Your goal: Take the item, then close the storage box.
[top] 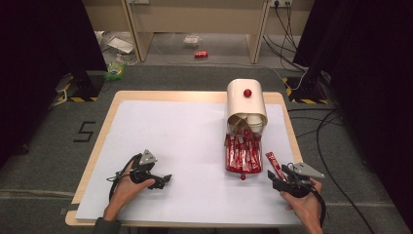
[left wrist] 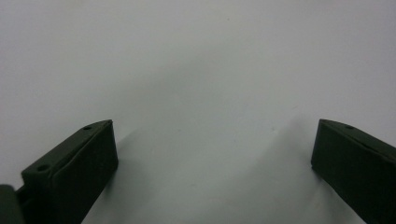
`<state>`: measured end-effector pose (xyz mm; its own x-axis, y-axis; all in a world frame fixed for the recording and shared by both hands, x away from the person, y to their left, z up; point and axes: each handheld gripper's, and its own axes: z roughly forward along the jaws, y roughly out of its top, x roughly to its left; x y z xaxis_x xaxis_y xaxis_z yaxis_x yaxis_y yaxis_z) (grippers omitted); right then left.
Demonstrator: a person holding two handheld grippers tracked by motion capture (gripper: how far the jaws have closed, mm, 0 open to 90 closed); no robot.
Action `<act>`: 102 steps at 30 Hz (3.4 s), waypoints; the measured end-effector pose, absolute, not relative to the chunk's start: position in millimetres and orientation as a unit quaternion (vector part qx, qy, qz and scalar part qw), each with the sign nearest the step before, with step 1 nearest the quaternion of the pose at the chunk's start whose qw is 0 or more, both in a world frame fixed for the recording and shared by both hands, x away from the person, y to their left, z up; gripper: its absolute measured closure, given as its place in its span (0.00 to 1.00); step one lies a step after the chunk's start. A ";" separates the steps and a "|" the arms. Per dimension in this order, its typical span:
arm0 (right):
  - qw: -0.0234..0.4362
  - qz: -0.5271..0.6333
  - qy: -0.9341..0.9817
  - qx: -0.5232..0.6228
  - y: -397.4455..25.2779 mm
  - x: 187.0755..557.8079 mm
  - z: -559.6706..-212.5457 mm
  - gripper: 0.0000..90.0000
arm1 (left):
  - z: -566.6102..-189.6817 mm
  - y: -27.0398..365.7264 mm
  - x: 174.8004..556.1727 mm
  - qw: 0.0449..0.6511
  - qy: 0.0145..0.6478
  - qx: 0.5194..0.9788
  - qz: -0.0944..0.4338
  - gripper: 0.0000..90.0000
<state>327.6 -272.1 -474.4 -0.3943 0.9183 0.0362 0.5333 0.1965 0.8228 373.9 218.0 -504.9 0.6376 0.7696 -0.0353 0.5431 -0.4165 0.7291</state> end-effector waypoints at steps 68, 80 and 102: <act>0.250 0.402 0.761 0.444 -231.8 315.1 -485.4 0.32 | -504.8 218.1 374.1 0.366 0.397 0.828 0.154 0.00; 0.256 0.403 0.760 0.440 -226.6 319.0 -486.2 0.33 | -504.8 218.1 374.1 0.366 0.397 0.828 0.154 0.00; 0.262 0.391 0.770 0.431 -219.6 324.6 -487.3 0.33 | -504.8 218.0 374.1 0.366 0.397 0.828 0.154 0.00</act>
<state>324.6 -219.6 -487.3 -0.4914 0.8683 -0.0675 0.4587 0.3239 0.8275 374.1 218.0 -504.8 0.6380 0.7692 -0.0360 0.5438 -0.4170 0.7283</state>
